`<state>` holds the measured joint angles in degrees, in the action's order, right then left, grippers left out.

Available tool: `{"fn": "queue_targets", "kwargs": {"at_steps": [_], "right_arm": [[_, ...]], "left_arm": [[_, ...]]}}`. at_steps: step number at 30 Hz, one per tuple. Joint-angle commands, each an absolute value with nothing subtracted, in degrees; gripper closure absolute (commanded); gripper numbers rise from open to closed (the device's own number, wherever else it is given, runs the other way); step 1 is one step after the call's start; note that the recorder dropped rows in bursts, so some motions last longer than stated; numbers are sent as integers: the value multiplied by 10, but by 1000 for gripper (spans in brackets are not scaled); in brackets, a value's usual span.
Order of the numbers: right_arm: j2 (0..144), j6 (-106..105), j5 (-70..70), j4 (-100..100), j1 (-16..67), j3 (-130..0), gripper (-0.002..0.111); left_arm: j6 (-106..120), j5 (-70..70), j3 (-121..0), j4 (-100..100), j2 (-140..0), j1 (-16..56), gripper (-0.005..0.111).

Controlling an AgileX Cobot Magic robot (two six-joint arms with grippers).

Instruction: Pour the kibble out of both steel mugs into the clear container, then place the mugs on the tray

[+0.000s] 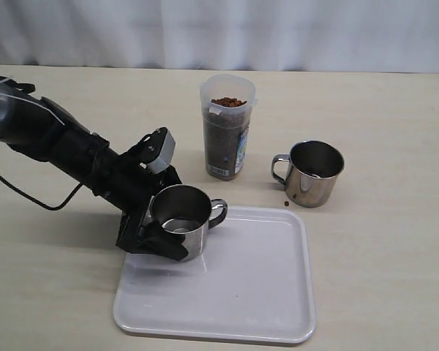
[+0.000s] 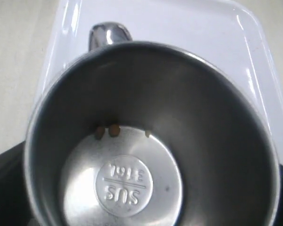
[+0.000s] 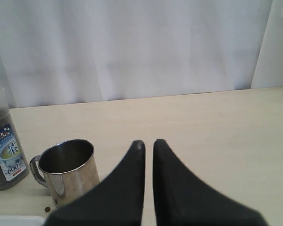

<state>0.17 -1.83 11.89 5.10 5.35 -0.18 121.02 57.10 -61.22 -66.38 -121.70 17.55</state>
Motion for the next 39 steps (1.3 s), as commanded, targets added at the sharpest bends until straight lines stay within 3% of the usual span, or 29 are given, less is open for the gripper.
{"fn": "queue_targets", "kwargs": {"at_steps": [1,17,25,28,32,39], "right_arm": [[0,-21,121,54,55,0,104],[0,-21,121,54,55,0,104],[0,-21,121,54,55,0,104],[0,-21,121,54,55,0,104],[0,-21,121,54,55,0,104],[0,-21,121,54,55,0,104]], "left_arm": [[1224,578,-615,-667,-1217,181,27],[1181,599,-615,-650,-1135,180,27],[1068,564,-615,-653,-992,155,28],[942,513,-613,-635,-916,140,45],[849,438,-583,-599,-819,139,108],[772,188,-433,-607,-619,140,107]]}}
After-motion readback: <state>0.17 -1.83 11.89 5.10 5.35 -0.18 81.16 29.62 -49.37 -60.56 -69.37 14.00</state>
